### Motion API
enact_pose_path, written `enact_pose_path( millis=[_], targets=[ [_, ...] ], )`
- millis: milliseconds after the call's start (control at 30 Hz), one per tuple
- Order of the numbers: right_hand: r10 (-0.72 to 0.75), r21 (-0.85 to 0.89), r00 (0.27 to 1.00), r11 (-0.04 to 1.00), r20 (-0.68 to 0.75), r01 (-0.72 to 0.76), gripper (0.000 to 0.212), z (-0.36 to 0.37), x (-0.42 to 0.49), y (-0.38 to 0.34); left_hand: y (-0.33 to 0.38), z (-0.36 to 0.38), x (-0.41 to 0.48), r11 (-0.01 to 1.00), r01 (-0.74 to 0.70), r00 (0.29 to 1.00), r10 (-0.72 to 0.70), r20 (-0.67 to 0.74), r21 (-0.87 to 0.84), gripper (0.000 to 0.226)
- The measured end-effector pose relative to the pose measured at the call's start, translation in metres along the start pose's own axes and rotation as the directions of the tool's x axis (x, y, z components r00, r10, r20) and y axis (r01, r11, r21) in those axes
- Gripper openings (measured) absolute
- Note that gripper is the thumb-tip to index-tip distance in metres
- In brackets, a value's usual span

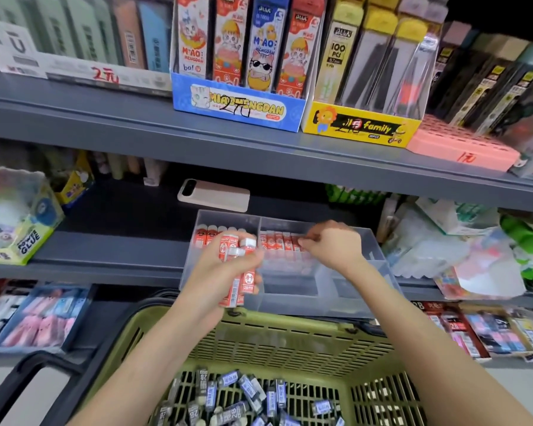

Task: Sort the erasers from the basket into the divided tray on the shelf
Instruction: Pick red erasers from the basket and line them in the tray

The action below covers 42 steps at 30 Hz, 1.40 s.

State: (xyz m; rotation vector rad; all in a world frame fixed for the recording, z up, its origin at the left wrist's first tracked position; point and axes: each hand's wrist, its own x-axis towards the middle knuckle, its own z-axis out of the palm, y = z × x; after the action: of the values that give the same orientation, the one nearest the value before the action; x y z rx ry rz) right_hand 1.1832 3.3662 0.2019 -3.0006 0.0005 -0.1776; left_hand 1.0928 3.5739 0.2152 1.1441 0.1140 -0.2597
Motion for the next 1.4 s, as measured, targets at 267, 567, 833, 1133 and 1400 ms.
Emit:
enact_pose_path(
  millis=[267,567,833,1133,1400],
  targets=[
    [-0.192,-0.116,0.981,0.975,-0.010,0.189,0.033,-0.017,-0.015,0.005,-0.001,0.007,0.007,0.983,0.128,0.992,-0.126,0.025,-0.135,0.040],
    [-0.321,0.912,0.936,0.410,0.147,-0.002,0.012,-0.053,-0.061,-0.032,-0.004,0.026,0.015,0.993,0.103,0.985,-0.094,0.143,-0.055,0.041],
    [-0.295,0.966,0.931,0.203,0.216,-0.160,0.026,-0.056,-0.050,-0.005,-0.007,0.053,0.031,0.994,0.096,0.971,-0.083,0.223,-0.048,0.021],
    [0.091,0.945,0.980,0.261,0.179,-0.197,0.014,-0.041,-0.006,0.038,0.011,0.035,0.085,0.769,-0.162,0.987,0.122,0.107,0.618,0.022],
    [-0.018,0.506,0.996,0.862,0.086,-0.028,0.021,-0.016,0.016,0.028,0.011,0.056,0.112,0.747,-0.092,0.966,-0.093,0.242,0.658,0.021]
  ],
)
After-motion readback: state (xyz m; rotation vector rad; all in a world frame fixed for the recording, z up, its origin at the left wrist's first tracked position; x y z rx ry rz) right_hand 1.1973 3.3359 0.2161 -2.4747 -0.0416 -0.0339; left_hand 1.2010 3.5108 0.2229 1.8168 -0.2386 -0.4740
